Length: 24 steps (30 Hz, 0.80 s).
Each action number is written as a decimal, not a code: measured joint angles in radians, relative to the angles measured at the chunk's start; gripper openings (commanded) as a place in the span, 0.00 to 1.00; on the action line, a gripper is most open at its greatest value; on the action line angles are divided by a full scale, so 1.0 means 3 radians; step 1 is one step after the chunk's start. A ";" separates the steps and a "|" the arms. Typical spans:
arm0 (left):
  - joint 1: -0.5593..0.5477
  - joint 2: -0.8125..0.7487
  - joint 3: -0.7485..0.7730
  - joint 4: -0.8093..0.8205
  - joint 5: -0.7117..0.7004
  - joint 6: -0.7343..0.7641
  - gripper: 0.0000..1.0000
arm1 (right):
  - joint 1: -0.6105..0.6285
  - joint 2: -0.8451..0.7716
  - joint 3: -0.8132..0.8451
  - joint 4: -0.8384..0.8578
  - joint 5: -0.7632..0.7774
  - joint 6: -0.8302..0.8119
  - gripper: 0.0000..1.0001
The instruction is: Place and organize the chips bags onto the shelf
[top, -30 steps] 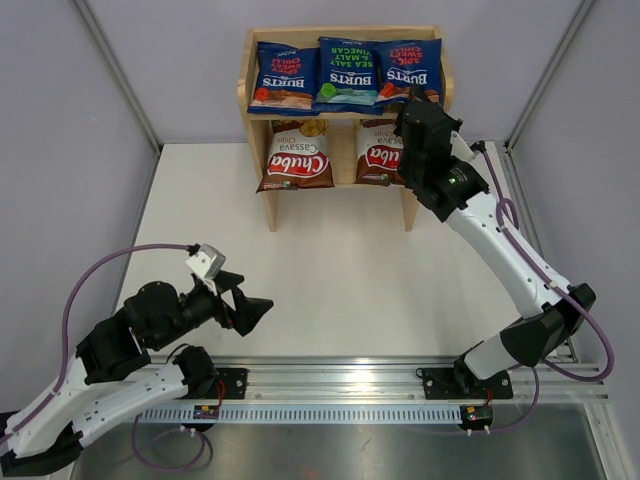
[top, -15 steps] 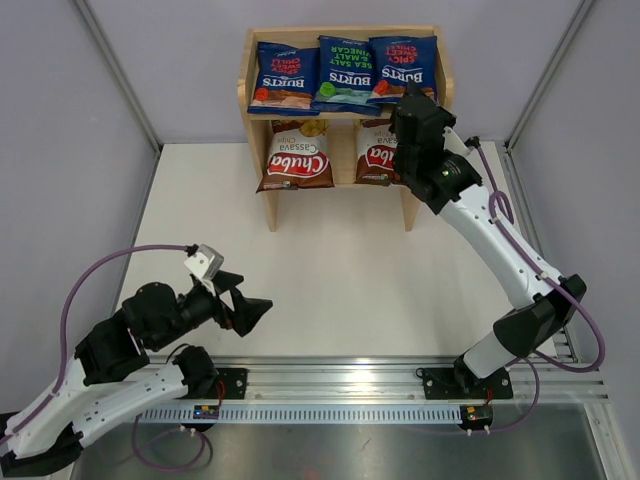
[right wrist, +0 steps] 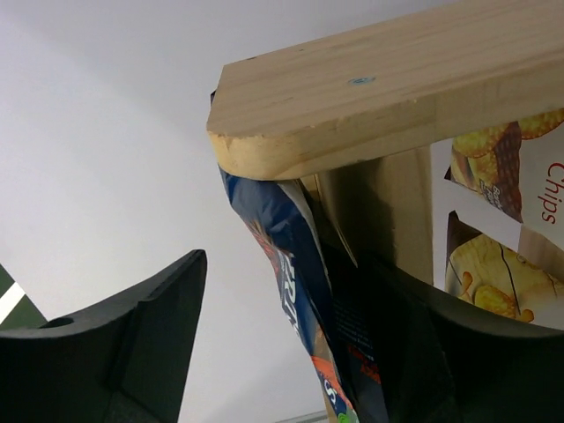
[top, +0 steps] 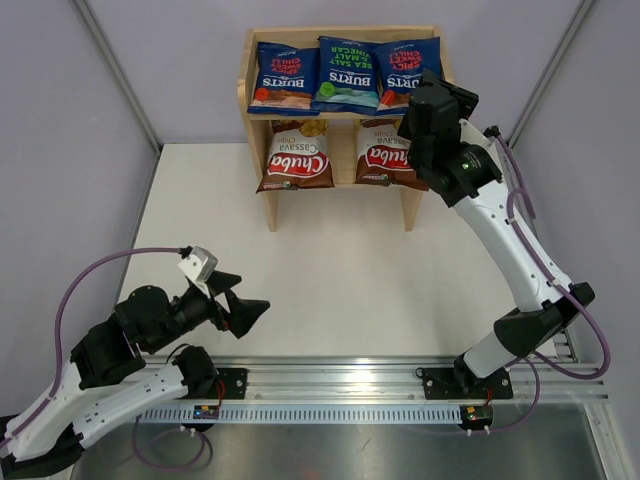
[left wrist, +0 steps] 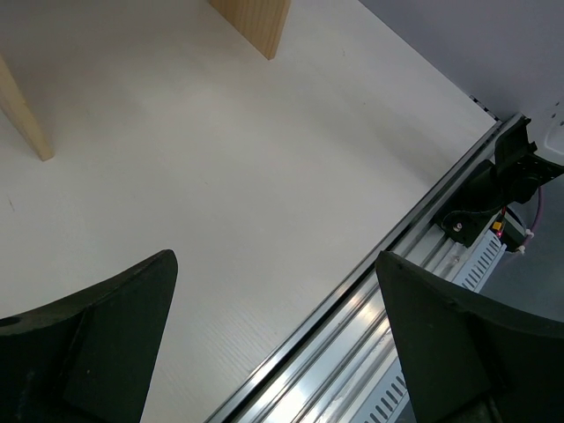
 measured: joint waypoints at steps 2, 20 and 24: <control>0.0000 -0.0001 0.0000 0.0000 0.0006 0.0000 0.99 | -0.0028 -0.0010 0.0024 -0.0010 -0.0070 -0.0038 0.81; 0.0000 0.0006 0.0000 0.0000 0.0025 0.0001 0.98 | -0.0079 -0.0334 -0.0337 -0.0019 -0.0354 -0.0312 0.27; 0.0000 0.0032 0.0000 0.0005 0.0033 0.0000 0.98 | -0.0079 -0.0336 -0.0346 0.0081 -0.0392 -0.0314 0.20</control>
